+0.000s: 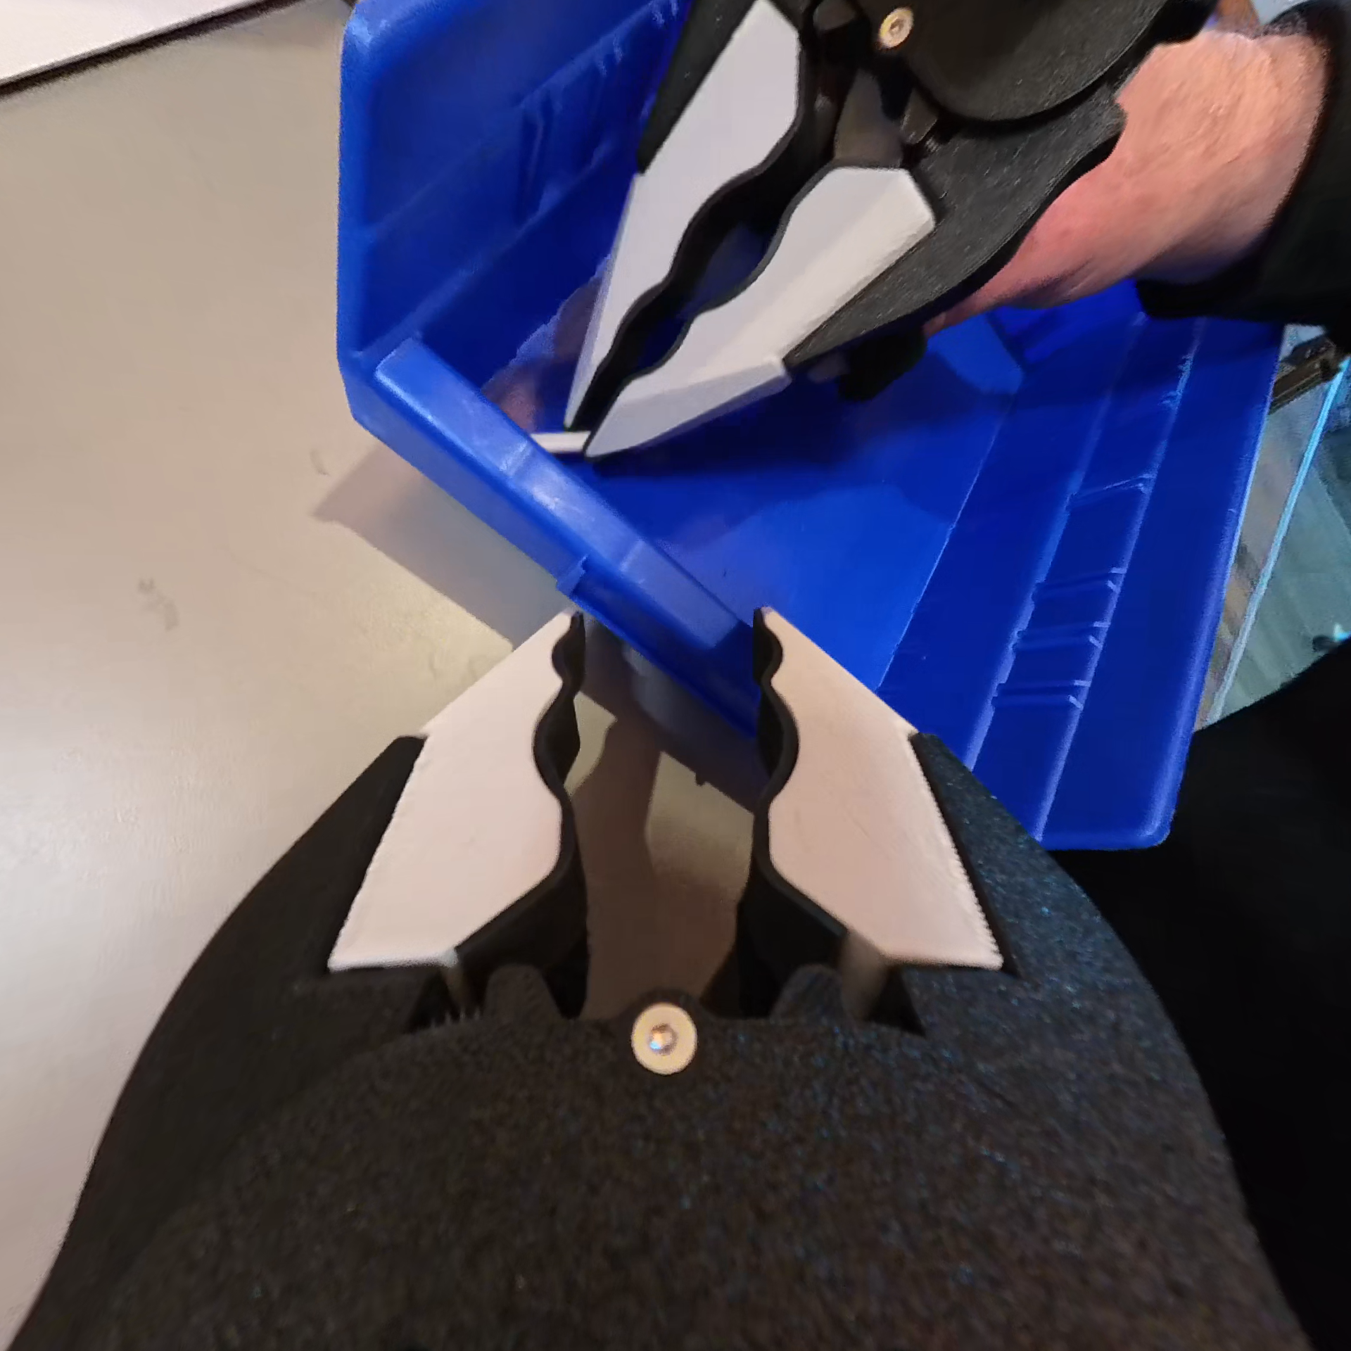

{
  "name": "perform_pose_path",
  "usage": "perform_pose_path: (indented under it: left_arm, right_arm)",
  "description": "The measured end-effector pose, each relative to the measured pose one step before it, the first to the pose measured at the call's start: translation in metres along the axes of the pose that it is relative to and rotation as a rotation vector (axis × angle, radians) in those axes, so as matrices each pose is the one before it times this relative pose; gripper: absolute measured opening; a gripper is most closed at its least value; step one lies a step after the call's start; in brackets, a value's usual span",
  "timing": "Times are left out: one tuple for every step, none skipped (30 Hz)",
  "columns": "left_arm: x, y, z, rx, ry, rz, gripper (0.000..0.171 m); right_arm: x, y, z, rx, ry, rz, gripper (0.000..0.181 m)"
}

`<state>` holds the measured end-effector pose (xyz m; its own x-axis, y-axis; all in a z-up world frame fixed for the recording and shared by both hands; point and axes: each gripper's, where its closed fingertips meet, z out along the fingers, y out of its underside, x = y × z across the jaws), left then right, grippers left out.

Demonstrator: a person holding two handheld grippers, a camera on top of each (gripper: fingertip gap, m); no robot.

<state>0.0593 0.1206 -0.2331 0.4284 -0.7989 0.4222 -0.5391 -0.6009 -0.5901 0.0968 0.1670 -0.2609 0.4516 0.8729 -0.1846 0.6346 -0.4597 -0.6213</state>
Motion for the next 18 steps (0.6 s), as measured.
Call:
perform_pose_path:
  left_arm:
    - [0.00009,0.00104,-0.00047,0.00316,-0.0035,-0.005,0.044]
    - [0.00017,0.00076,-0.00037,0.00355,-0.0031,-0.0047,0.045]
    - [0.00023,0.00044,-0.00061,0.00406,-0.0024,-0.0053,0.045]
    - [0.00033,0.00038,-0.00055,0.00292,-0.002,-0.0036,0.045]
    - [0.00025,0.00037,-0.00052,0.00226,-0.0022,0.0002,0.045]
    - [0.0003,0.00035,-0.00064,0.00165,-0.0025,0.0018,0.045]
    - [-0.00007,0.00019,-0.00093,0.00135,-0.0036,0.0014,0.045]
    - [-0.00031,0.00001,-0.00113,0.0023,-0.0022,0.0006,0.045]
    - [-0.00026,-0.00003,-0.00116,0.00176,-0.0011,-0.0003,0.045]
    - [-0.00057,-0.0001,-0.00147,0.00244,-0.0027,0.0001,0.045]
    - [-0.0005,0.00002,-0.00197,0.00261,-0.003,0.0,0.045]
    - [-0.00065,0.00056,-0.00249,0.00256,-0.0027,-0.0022,0.045]
    - [-0.00079,0.00108,-0.00251,0.00279,-0.0031,-0.0038,0.045]
    - [-0.0013,0.00144,-0.00235,0.00224,-0.0044,-0.0024,0.045]
    - [-0.00168,0.00176,-0.00238,0.00197,-0.0057,-0.001,0.045]
    - [-0.00203,0.00158,-0.00225,0.00336,-0.0049,-0.0041,0.045]
    - [-0.0025,0.00119,-0.00219,0.00563,-0.0052,-0.0089,0.045]
    - [-0.00261,0.00061,-0.00238,0.00881,-0.006,-0.0107,0.045]
  right_arm:
    - [0.00043,0.0011,-0.00293,0.0039,0.0034,0.002,0.003]
    - [-0.00022,0.00137,-0.00229,-0.0006,0.0007,-0.0025,0.003]
    - [-0.00033,0.00112,-0.00197,0.0011,-0.0005,0.0008,0.003]
    - [-0.00044,0.00033,-0.0022,0.003,-0.0006,0.0025,0.003]
    - [-0.00008,-0.00047,-0.00276,0.0055,0.0031,-0.0013,0.003]
    - [-0.00056,-0.00138,-0.00294,0.0078,-0.0007,-0.0004,0.003]
    - [-0.00225,-0.00139,-0.0025,0.0055,-0.0125,0.0025,0.003]
    - [-0.00231,-0.00002,-0.00161,-0.0041,-0.0071,-0.0064,0.003]
    - [-0.00091,-0.00194,-0.00193,0.0053,0.0099,-0.0141,0.003]
    - [-0.00371,-0.00485,-0.00249,0.0123,-0.0105,-0.0004,0.003]
    - [-0.00415,-0.00939,-0.00353,0.0189,-0.0074,-0.0063,0.003]
    - [-0.00348,-0.01412,-0.00503,0.0246,0.0063,-0.0287,0.003]
    - [-0.00399,-0.01783,-0.005,0.0221,-0.0022,-0.0219,0.003]
    - [-0.00459,-0.02439,-0.00487,0.0412,-0.008,-0.0239,0.003]
    - [-0.00374,-0.02937,-0.0032,0.0521,-0.0071,-0.0269,0.003]
    - [-0.00235,-0.03175,0.00052,0.0473,-0.0073,-0.0272,0.003]
    - [-0.00046,-0.03318,0.00466,0.0414,-0.0007,-0.0372,0.003]
    - [0.00058,-0.03597,0.008,0.0492,-0.0017,-0.049,0.003]
